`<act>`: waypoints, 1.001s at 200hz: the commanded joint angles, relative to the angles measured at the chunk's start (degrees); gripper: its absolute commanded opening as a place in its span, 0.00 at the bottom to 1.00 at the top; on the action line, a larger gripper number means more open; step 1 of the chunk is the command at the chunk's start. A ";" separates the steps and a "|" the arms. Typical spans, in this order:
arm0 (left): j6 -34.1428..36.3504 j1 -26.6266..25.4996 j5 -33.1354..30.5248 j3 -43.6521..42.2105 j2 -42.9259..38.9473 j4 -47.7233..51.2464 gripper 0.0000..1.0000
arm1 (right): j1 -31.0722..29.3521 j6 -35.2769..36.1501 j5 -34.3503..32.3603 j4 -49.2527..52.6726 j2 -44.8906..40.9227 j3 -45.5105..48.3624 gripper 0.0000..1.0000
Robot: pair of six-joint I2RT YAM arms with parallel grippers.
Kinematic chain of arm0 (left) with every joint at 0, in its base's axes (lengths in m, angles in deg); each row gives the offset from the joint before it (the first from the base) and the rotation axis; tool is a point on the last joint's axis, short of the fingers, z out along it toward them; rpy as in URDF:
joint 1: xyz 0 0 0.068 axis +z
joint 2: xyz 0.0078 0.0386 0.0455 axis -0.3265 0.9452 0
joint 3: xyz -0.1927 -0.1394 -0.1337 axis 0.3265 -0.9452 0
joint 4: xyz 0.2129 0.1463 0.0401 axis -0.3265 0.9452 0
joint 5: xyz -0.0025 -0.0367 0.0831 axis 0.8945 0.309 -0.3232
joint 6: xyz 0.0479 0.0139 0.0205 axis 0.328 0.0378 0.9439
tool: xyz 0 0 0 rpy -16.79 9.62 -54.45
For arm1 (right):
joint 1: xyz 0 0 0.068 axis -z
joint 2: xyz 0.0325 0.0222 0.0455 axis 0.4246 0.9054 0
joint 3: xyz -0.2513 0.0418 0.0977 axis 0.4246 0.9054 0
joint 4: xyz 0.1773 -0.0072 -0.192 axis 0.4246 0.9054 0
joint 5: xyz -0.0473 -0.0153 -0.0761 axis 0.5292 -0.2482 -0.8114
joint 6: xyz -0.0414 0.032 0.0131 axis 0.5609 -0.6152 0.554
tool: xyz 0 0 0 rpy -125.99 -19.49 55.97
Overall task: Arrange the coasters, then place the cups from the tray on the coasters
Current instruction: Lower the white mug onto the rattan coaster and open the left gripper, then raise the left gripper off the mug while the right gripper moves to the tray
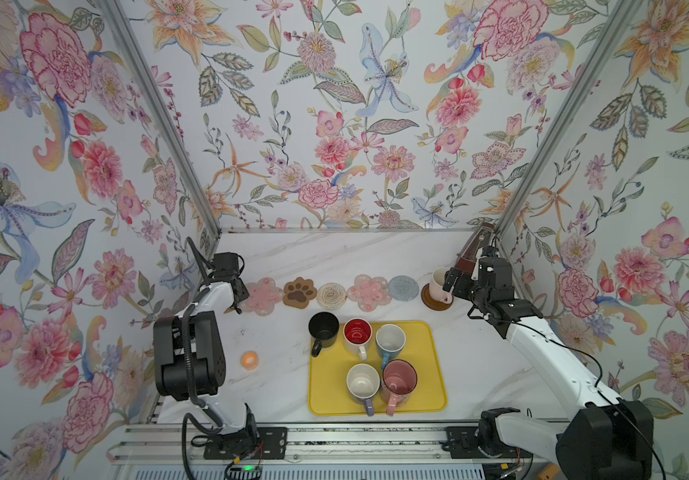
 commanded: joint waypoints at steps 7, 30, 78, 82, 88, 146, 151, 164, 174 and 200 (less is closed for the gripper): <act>-0.74 0.46 -0.01 0.30 -3.71 -0.27 0.75 | 0.29 0.18 0.49 1.46 0.99 -1.73 0.99; -0.58 0.50 -0.51 -0.44 -6.39 -0.42 0.90 | 0.28 0.09 0.52 1.54 1.06 -1.80 0.99; 1.75 0.48 2.24 -4.12 -19.85 -4.02 0.99 | 0.16 -0.52 0.81 2.37 1.69 -1.92 0.99; 1.80 0.51 2.80 -4.63 -21.13 -4.64 0.99 | 0.12 -0.56 0.77 2.55 1.72 -1.97 0.99; 1.89 0.52 3.87 -5.43 -23.06 -5.64 0.99 | 0.17 -0.59 0.72 2.74 1.78 -2.06 0.99; 3.63 -5.33 13.81 -13.58 -36.24 -13.08 0.99 | -1.56 -2.21 1.47 7.49 2.68 -3.50 0.99; 4.01 -6.84 13.59 -14.09 -36.68 -13.36 0.99 | -2.23 -2.47 1.13 8.41 2.49 -3.58 0.99; 4.65 -10.51 12.92 -15.68 -37.40 -14.17 0.99 | -4.19 -3.28 0.15 11.31 1.73 -3.74 0.99; 4.99 -13.16 12.31 -16.62 -37.58 -14.83 0.99 | -6.21 -4.49 -0.63 14.16 0.95 -3.93 0.99; 5.28 -17.94 11.35 -18.19 -36.70 -17.38 0.99 | -14.19 -9.89 -4.86 21.22 -2.17 -3.61 0.99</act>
